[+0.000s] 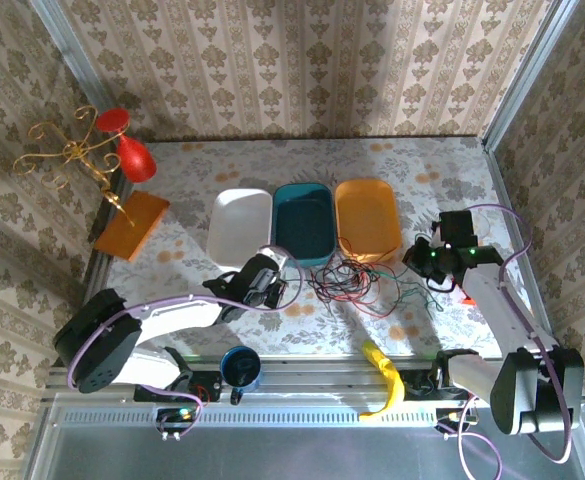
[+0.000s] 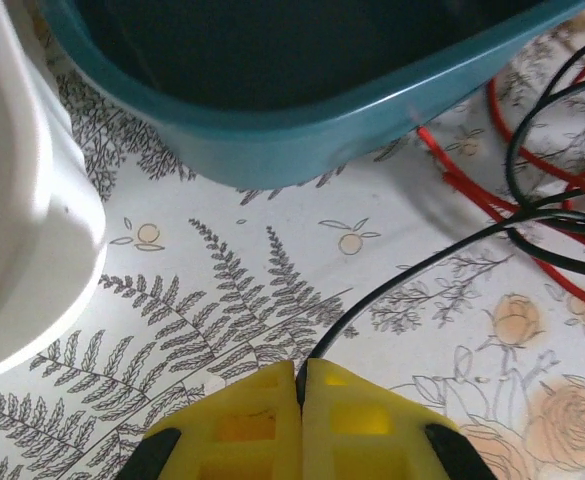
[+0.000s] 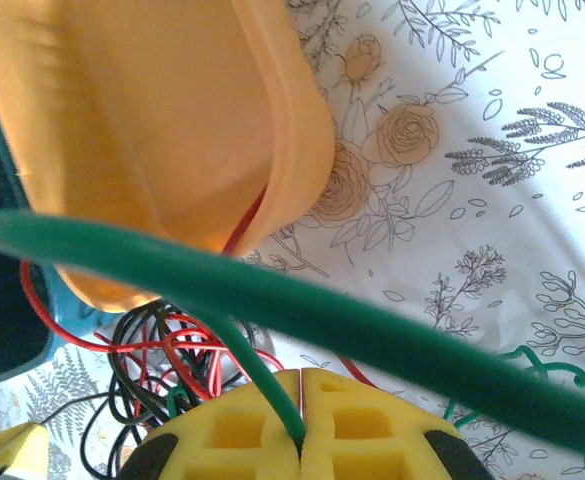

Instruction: Untangle the cables

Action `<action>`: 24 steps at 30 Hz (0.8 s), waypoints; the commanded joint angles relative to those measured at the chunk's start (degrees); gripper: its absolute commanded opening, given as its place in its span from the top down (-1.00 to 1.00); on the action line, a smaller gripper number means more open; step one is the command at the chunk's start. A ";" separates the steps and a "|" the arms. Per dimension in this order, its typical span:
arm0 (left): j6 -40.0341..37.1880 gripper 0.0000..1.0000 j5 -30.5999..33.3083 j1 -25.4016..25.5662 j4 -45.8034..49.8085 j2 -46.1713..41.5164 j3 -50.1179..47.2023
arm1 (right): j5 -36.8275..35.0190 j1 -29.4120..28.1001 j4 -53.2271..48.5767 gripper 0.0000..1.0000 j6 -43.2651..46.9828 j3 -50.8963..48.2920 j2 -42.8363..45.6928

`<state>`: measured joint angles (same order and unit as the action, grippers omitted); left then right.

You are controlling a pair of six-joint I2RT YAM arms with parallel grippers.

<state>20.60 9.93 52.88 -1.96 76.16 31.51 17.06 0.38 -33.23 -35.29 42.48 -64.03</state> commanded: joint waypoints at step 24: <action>-13.63 0.44 7.63 15.57 2.82 34.32 30.32 | 5.45 -1.35 0.34 1.00 -2.86 2.20 1.80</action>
<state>2.26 11.27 70.39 1.04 111.00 64.31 21.45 -0.99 -31.92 -37.39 42.19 -63.16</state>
